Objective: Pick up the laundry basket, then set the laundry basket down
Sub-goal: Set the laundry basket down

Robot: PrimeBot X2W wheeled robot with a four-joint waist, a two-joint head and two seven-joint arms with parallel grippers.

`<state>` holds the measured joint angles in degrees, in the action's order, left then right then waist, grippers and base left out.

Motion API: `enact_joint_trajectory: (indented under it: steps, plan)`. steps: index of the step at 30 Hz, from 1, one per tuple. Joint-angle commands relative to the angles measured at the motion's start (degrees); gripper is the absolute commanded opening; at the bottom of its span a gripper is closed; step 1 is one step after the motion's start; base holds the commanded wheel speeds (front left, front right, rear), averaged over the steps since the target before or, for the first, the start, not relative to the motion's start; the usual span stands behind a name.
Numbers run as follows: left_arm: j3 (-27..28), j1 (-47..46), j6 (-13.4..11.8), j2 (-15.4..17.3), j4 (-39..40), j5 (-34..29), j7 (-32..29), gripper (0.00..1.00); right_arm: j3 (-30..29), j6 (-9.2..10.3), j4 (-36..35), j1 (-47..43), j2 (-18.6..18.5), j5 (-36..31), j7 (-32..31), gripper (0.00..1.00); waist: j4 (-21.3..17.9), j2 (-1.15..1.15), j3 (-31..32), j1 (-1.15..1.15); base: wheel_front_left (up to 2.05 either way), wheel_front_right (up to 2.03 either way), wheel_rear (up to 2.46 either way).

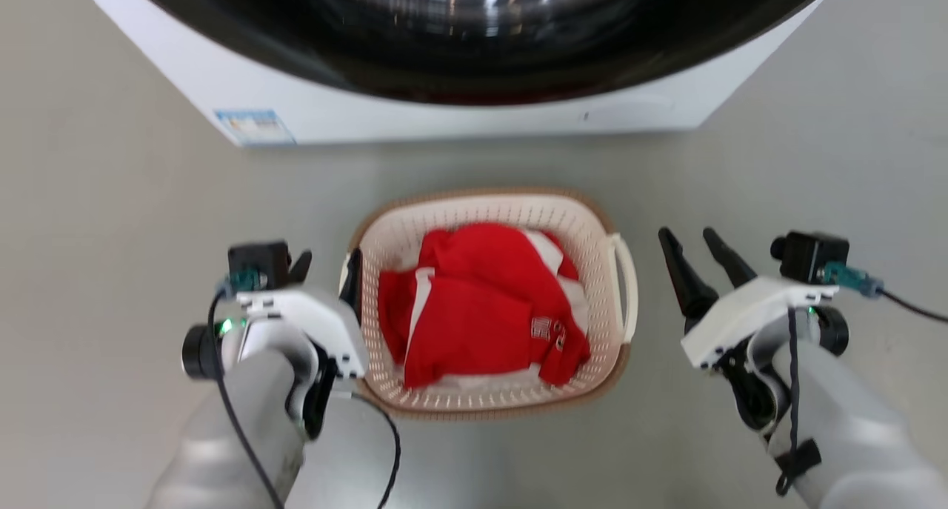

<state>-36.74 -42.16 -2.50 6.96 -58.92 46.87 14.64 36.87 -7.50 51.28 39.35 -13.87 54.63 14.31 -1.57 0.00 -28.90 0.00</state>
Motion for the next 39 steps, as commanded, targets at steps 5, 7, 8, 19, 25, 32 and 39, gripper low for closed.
enact_joint_trajectory:
  steps: [5, 7, 8, 19, 25, 32, 39]
  plan:
    - [7.61, 8.38, 0.34, 2.16, 7.96, -7.41, 0.36, 1.0, -4.21, 0.01, -5.45, -7.86, 0.24, -6.19, 0.69, 1.0, -1.61, 0.0, 12.05, 0.0, 0.0, 0.0, 0.0]
    - [9.47, 10.83, 0.69, 2.38, 10.62, -10.08, 0.36, 1.0, -5.59, 0.01, -6.85, -9.71, 0.39, -7.96, 0.69, 1.0, -1.79, 0.0, 14.28, 0.0, 0.0, 0.0, 0.0]
    - [10.31, 11.95, 0.9, 2.48, 12.02, -11.43, 0.36, 1.0, -6.28, 0.01, -7.6, -10.52, 0.45, -8.83, 0.69, 1.0, -1.88, 0.0, 15.28, 0.0, 0.0, 0.0, 0.0]
    - [19.65, 22.56, 2.82, 1.19, 25.27, -21.35, 0.36, 1.0, -16.61, 0.01, -16.89, -18.72, 2.38, -17.04, 0.69, 1.0, -2.18, 0.0, 23.4, 0.0, 0.0, 0.0, 0.0]
    - [22.85, 25.62, 3.43, 0.55, 30.7, -24.27, 0.36, 1.0, -21.06, 0.01, -21.53, -21.17, 3.46, -18.53, 0.69, 1.0, -1.76, 0.0, 25.02, 0.0, 0.0, 0.0, 0.0]
    - [26.96, 30.35, 3.69, -1.13, 39.06, -26.63, 0.36, 1.0, -27.92, 0.01, -30.48, -26.08, 3.99, -26.46, 0.69, 1.0, -1.53, 0.0, 27.26, 0.0, 0.0, 0.0, 0.0]
    - [29.04, 34.62, 5.23, -2.52, 46.63, -27.35, 0.36, 1.0, -32.36, 0.01, -36.29, -30.73, 5.75, -34.09, 0.69, 1.0, -1.3, 0.0, 28.41, 0.0, 0.0, 0.0, 0.0]
